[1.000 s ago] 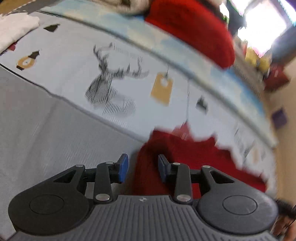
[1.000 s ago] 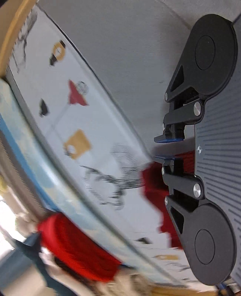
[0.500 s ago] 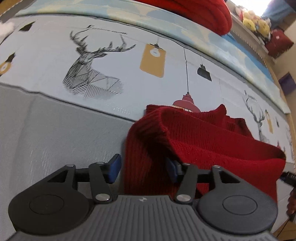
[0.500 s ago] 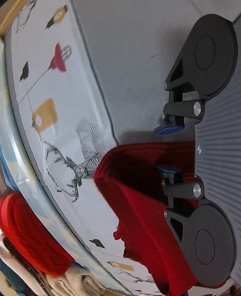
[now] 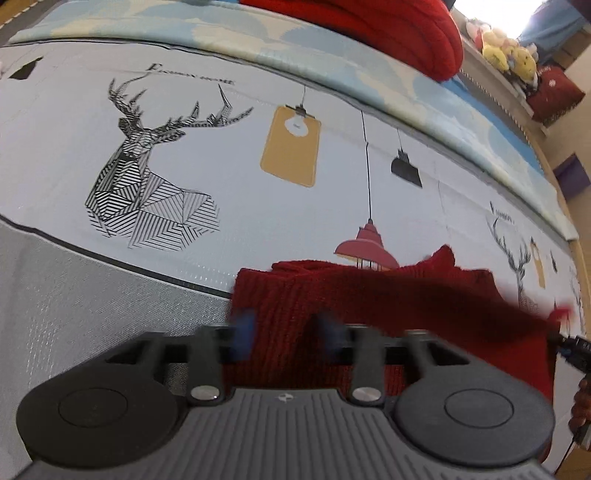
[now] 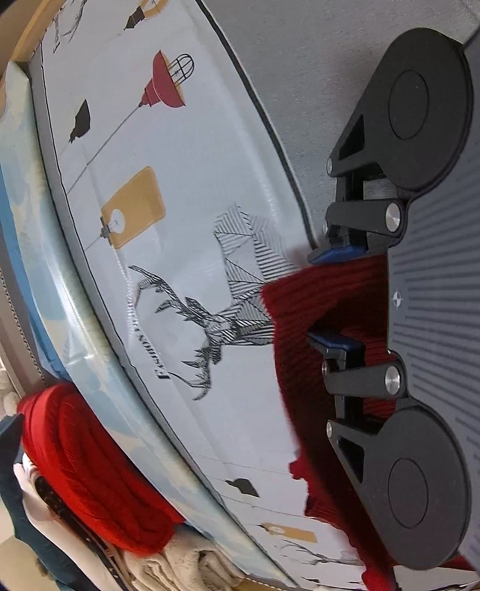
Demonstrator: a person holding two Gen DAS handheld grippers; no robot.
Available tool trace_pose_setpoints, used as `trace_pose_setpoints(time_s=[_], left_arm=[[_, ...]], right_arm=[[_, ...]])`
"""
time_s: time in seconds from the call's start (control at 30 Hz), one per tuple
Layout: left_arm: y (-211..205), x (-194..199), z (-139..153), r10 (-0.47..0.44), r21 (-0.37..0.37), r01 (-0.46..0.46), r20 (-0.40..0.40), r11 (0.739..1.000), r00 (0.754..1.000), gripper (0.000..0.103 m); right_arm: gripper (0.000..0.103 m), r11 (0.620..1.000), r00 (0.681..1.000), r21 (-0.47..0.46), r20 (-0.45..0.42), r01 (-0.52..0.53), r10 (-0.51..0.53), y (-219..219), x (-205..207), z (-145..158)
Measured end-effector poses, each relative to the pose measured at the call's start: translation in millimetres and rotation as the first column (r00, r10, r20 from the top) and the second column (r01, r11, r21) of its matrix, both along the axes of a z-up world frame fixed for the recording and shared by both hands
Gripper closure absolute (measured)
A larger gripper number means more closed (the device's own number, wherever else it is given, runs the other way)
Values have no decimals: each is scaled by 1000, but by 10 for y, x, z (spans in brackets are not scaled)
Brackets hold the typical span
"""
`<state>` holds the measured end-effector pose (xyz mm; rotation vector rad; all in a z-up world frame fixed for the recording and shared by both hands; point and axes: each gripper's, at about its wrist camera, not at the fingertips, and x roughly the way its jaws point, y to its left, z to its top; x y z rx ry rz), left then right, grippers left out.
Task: Fold small clothes
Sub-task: 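Lift the hem with both grippers and fold it toward the buttoned collar, then open both grippers and release the folded hem onto the sweater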
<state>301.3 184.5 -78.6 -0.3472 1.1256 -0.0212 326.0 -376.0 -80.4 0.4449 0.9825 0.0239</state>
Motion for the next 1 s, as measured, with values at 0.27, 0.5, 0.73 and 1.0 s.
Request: trace_pose_setpoints(time_s=[0.27, 0.5, 0.73, 1.0], left_arm=[[-5, 33, 277, 8, 99, -20, 124, 995, 992, 97], [-28, 93, 401, 34, 183, -72, 203, 980, 978, 97], [-96, 17, 323, -52, 296, 10, 136, 955, 989, 80], [-379, -607, 512, -413, 129, 400, 102, 907, 905, 74]], right_arm=[[93, 999, 985, -7, 167, 52, -50, -34, 26, 365], [92, 991, 969, -79, 230, 110, -89, 48, 64, 436], [79, 973, 996, -218, 48, 80, -71, 71, 94, 200], [57, 971, 971, -19, 12, -240, 240, 35, -427, 394]])
